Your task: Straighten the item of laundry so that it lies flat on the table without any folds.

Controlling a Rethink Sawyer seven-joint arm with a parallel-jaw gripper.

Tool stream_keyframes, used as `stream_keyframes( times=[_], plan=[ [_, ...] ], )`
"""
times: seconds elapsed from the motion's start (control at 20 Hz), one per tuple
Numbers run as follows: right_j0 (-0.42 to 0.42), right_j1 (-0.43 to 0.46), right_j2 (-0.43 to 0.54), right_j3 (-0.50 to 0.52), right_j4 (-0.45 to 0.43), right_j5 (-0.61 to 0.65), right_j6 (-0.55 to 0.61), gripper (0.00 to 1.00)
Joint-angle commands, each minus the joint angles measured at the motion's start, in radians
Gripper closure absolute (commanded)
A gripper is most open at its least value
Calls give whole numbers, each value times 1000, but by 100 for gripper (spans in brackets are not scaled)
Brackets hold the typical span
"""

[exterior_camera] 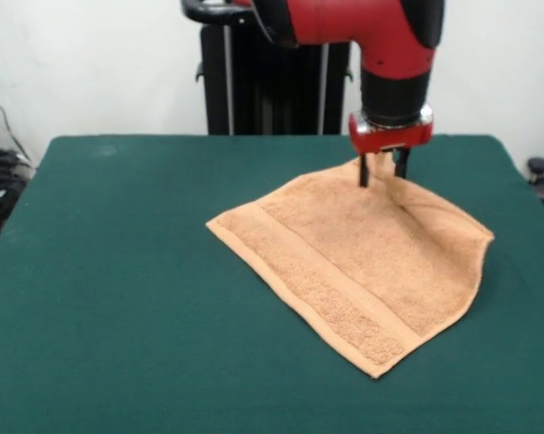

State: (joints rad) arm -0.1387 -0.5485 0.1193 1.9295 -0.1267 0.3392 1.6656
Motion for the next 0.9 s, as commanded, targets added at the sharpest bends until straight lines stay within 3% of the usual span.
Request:
stream_keyframes(
  times=[0.05,0.5,0.9],
  plan=[
    [-16,4,17,-8,97,82,204,0],
    [-85,-25,118,10,140,196,114,0],
    [-161,-180,221,69,209,401,57,0]
  ],
)
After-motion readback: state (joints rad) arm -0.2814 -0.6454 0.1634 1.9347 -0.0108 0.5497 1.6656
